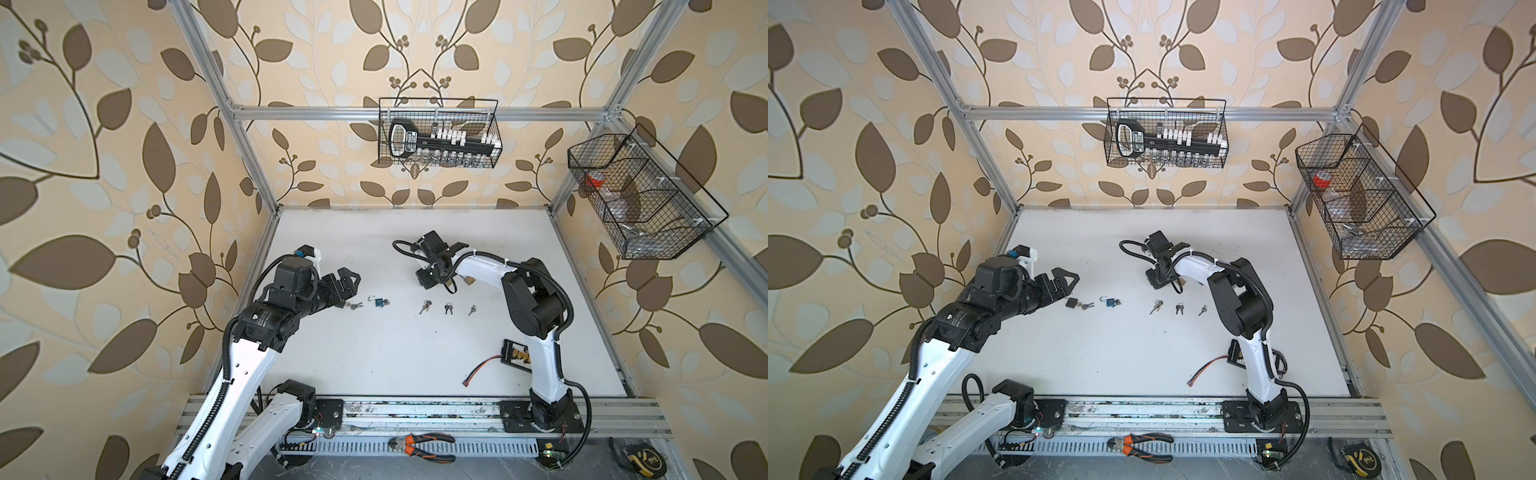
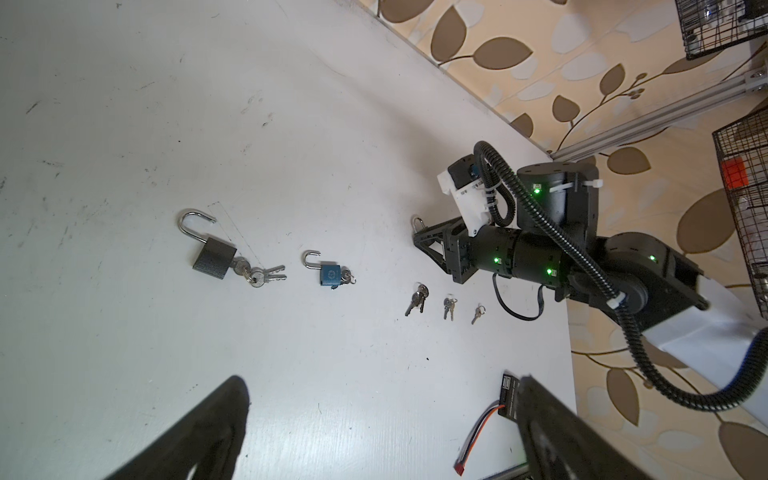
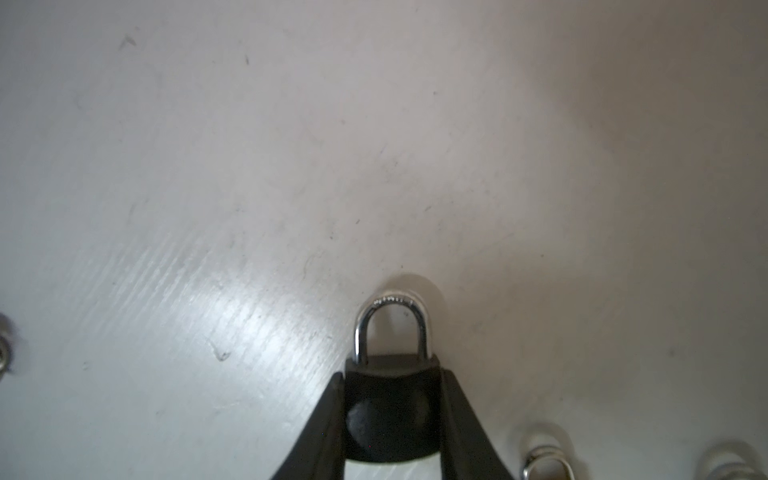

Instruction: Lock with the key

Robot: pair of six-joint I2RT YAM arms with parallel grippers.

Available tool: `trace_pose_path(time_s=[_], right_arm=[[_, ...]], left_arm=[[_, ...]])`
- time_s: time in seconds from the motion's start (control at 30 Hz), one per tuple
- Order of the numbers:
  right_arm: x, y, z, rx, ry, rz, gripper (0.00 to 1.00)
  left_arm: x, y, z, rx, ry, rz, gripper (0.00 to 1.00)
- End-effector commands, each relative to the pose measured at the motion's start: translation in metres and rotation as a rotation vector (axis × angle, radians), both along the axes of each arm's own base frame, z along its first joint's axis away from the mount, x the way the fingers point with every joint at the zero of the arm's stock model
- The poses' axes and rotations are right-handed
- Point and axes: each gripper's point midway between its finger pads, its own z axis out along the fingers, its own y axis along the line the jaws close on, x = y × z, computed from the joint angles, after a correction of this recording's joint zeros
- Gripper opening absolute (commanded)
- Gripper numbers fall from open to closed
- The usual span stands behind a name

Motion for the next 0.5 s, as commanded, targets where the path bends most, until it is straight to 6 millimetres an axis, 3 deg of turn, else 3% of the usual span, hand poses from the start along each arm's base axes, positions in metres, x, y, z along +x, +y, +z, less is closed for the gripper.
trace_pose_path(time_s=[0.0, 0.13, 0.3, 0.47], right_arm=[[0.001, 0.002, -0.002, -0.018, 0.005, 0.015, 0.24], [-0.001, 0.001, -0.007, -0.024, 0.019, 0.017, 0.33], [-0.002, 0.0, -0.003, -0.025, 0.016, 0.019, 0.36], [0.006, 0.001, 0.03, 0.002, -0.048, 0.011, 0.43]], left_arm=[[-0.002, 0.0, 0.004, -0.006, -0.017, -0.008, 0.99], [-0.002, 0.001, 0.005, -0.004, -0.022, -0.008, 0.99], [-0.002, 0.002, 0.002, 0.004, -0.019, -0.011, 0.99], [-0.002, 0.003, 0.004, 0.024, -0.019, -0.015, 0.99]])
